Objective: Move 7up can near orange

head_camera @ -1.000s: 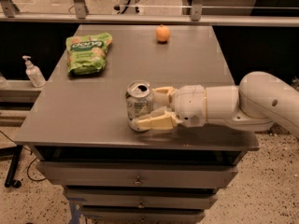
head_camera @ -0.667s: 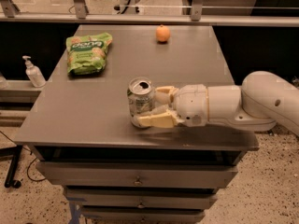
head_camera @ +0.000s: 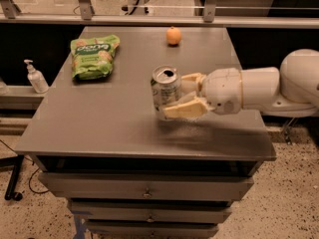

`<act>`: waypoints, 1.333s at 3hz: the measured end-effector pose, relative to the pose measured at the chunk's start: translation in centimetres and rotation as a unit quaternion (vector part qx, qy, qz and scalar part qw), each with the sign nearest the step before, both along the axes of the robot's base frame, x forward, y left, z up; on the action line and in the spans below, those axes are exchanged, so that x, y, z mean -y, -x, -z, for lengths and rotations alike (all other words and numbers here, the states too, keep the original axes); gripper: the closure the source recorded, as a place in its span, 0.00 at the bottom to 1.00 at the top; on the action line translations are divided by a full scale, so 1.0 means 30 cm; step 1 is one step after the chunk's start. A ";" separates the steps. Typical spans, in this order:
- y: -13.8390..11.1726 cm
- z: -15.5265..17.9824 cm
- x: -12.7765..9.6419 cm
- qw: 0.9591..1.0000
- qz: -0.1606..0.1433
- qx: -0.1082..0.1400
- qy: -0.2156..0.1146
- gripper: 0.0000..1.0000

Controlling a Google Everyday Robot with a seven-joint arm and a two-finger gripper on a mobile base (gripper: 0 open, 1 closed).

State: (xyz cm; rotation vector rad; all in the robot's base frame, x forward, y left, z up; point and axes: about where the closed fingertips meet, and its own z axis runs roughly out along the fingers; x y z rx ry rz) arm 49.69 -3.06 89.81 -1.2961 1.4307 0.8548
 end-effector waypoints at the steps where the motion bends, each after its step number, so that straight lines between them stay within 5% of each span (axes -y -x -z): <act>1: -0.069 -0.170 0.090 0.999 0.018 0.022 0.036 1.00; 4: -0.098 -0.277 0.134 0.997 0.037 0.051 0.033 1.00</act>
Offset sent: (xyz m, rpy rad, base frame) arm 0.0158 -0.0204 0.0378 -0.0556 -0.0330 -0.0245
